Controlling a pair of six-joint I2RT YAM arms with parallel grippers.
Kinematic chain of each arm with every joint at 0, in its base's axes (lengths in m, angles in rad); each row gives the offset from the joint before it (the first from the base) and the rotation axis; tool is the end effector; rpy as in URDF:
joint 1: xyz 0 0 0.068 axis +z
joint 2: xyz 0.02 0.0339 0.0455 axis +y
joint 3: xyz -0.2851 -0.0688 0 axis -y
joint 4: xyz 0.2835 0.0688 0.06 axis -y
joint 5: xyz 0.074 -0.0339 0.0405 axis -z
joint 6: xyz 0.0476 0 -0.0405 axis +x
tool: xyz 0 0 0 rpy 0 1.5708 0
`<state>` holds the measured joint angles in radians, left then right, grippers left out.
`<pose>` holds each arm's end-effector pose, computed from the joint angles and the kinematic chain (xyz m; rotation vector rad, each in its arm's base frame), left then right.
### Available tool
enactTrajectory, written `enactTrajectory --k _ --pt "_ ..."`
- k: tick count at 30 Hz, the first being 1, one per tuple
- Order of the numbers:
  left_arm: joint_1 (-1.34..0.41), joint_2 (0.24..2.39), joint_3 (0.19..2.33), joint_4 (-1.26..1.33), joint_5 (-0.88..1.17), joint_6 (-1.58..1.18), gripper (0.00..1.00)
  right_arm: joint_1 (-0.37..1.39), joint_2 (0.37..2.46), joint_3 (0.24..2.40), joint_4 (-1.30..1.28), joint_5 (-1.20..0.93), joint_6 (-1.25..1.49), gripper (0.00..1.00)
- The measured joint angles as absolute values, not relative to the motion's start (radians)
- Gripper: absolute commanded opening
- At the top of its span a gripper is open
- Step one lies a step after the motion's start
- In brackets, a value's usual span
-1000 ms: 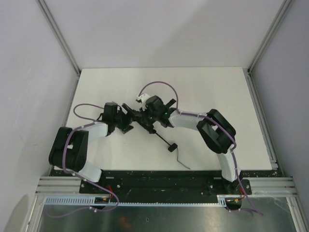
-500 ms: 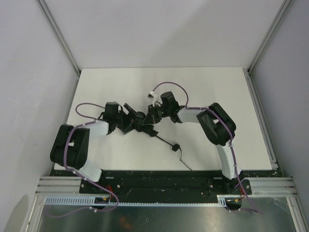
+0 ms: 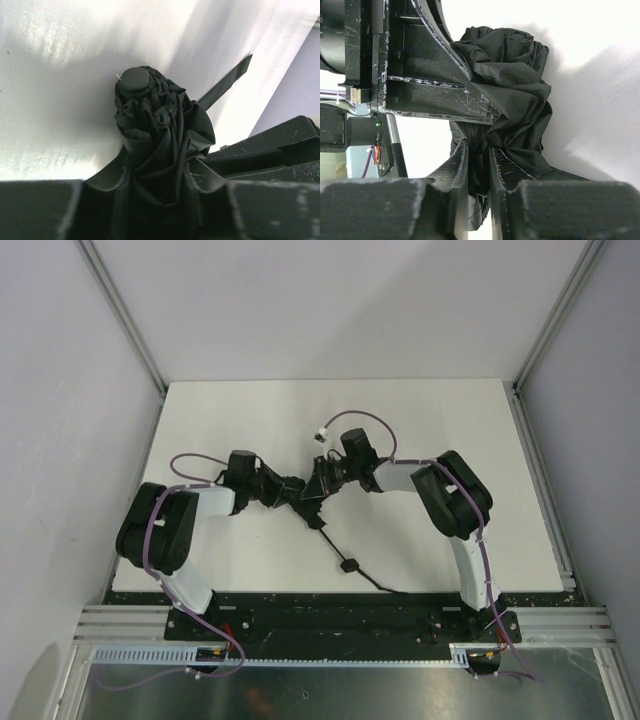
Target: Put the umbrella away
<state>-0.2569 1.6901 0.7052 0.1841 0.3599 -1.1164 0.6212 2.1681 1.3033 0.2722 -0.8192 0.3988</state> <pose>0.3277 -0.1034 0.1084 -0.9006 2.4207 -1.0241 0.3849 0.3183 0.1129 -0.7691 2.1862 1.4423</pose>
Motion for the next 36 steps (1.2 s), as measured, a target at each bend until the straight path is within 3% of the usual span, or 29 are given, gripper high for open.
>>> enactTrajectory --k 2,5,9,16,23,31,33,36 --pt "-0.260 1.690 0.704 0.191 0.366 -1.118 0.10 0.623 2.154 1.302 0.244 -0.802 0.389 0.30" --pt "-0.262 1.690 0.702 0.197 0.369 -1.114 0.02 0.630 2.129 1.308 0.186 -0.761 0.365 0.52" --pt "-0.263 1.690 0.699 0.202 0.366 -1.108 0.00 0.657 2.087 1.336 0.036 -0.639 0.304 0.81" --pt "-0.271 1.684 0.692 0.209 0.348 -1.107 0.00 0.805 1.991 1.368 -0.170 -0.230 0.189 0.99" --pt "-0.274 1.679 0.685 0.219 0.341 -1.109 0.00 1.017 2.001 1.443 -0.252 0.221 0.120 0.97" --pt "-0.282 1.668 0.669 0.233 0.321 -1.126 0.00 1.071 2.154 1.539 -0.274 0.516 0.110 0.75" --pt "-0.282 1.667 0.666 0.237 0.317 -1.129 0.00 1.073 2.154 1.534 -0.267 0.530 0.112 0.66" --pt "-0.283 1.666 0.662 0.242 0.310 -1.135 0.00 1.074 2.154 1.514 -0.241 0.535 0.108 0.39"
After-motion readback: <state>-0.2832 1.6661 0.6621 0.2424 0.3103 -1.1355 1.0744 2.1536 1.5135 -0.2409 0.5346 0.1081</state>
